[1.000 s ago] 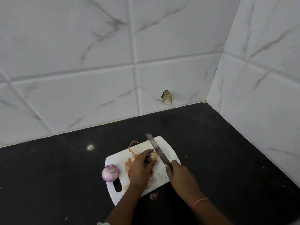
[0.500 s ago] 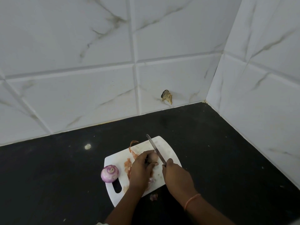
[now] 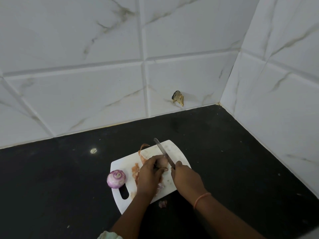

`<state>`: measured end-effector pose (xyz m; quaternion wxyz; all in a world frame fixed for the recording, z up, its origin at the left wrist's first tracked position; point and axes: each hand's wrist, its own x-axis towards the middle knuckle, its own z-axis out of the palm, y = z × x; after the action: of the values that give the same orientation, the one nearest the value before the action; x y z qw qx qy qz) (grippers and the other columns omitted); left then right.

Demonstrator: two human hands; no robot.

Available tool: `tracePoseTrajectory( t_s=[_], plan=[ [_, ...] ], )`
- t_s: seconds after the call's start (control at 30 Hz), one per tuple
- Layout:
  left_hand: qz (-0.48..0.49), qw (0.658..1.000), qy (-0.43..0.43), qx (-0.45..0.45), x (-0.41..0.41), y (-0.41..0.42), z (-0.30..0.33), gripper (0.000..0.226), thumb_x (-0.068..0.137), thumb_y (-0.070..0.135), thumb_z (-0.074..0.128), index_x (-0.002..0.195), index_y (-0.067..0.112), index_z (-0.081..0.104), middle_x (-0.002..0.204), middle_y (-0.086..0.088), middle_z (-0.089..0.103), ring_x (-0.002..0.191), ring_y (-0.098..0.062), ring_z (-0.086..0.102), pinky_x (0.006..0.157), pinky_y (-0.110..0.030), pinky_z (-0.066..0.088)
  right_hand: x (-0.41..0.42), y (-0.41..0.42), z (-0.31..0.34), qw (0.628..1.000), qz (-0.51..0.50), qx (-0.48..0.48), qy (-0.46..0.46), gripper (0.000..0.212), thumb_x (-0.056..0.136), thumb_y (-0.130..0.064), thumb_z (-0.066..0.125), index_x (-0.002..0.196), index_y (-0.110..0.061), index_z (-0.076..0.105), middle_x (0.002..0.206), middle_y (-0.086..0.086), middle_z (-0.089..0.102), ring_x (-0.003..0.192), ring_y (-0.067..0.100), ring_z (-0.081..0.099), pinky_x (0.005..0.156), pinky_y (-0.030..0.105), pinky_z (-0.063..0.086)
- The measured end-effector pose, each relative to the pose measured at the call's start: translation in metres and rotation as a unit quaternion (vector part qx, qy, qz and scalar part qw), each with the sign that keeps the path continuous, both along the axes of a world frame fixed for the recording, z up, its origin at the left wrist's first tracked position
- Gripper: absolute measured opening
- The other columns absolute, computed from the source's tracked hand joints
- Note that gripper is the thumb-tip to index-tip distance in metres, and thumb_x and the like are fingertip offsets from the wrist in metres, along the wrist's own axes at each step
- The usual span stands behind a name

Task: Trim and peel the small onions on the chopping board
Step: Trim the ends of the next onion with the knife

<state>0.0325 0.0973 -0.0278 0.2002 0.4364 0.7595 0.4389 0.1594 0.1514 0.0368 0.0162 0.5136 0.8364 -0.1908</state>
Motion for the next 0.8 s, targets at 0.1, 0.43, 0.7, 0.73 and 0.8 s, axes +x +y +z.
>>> tracePoseTrajectory(
  t_s=[0.1,0.43,0.7,0.73,0.8],
  plan=[
    [0.0,1.0,0.009,0.004,-0.001,-0.001,-0.001,0.042,0.088,0.018,0.074,0.119,0.043,0.062,0.106,0.018,0.071,0.091,-0.002,0.067,0.077,-0.015,0.049,0.005,-0.01,-0.011,1.0,-0.005,0.006,-0.001,0.03,0.105,-0.037,0.028,0.114,-0.014,0.044,0.102,0.003,0.066,0.093,0.022,0.066,0.066,0.031,0.039],
    [0.014,1.0,-0.015,0.005,0.002,-0.005,0.006,0.033,0.086,0.035,0.077,0.11,0.04,0.055,0.102,0.02,0.069,0.091,0.004,0.064,0.072,-0.013,0.048,0.005,-0.018,-0.027,0.999,-0.028,0.01,0.021,0.026,0.104,-0.036,0.029,0.112,-0.015,0.042,0.098,0.003,0.068,0.092,0.022,0.067,0.07,0.033,0.045],
    [0.053,0.994,-0.009,0.093,0.005,-0.005,0.007,0.046,0.085,0.029,0.079,0.126,0.028,0.056,0.11,0.028,0.059,0.1,0.012,0.059,0.082,-0.014,0.052,0.006,-0.018,-0.025,0.999,-0.034,-0.003,0.025,0.025,0.105,-0.037,0.028,0.112,-0.017,0.042,0.093,0.001,0.066,0.09,0.02,0.067,0.066,0.032,0.042],
    [0.046,0.995,0.001,0.092,0.004,-0.005,0.006,0.05,0.086,0.027,0.078,0.131,0.027,0.056,0.115,0.025,0.058,0.103,0.009,0.059,0.085,-0.014,0.051,0.006,-0.017,-0.024,0.999,-0.033,-0.008,0.028,0.026,0.104,-0.037,0.028,0.112,-0.017,0.042,0.096,0.002,0.067,0.092,0.02,0.067,0.067,0.033,0.042],
    [0.031,0.995,0.033,0.088,0.003,-0.004,0.004,0.052,0.084,0.023,0.079,0.132,0.023,0.058,0.122,0.015,0.057,0.106,0.0,0.058,0.086,-0.016,0.052,0.008,-0.015,-0.021,0.998,-0.032,-0.027,0.038,0.028,0.104,-0.038,0.03,0.111,-0.016,0.044,0.103,0.003,0.067,0.096,0.021,0.066,0.07,0.033,0.042]
  ],
)
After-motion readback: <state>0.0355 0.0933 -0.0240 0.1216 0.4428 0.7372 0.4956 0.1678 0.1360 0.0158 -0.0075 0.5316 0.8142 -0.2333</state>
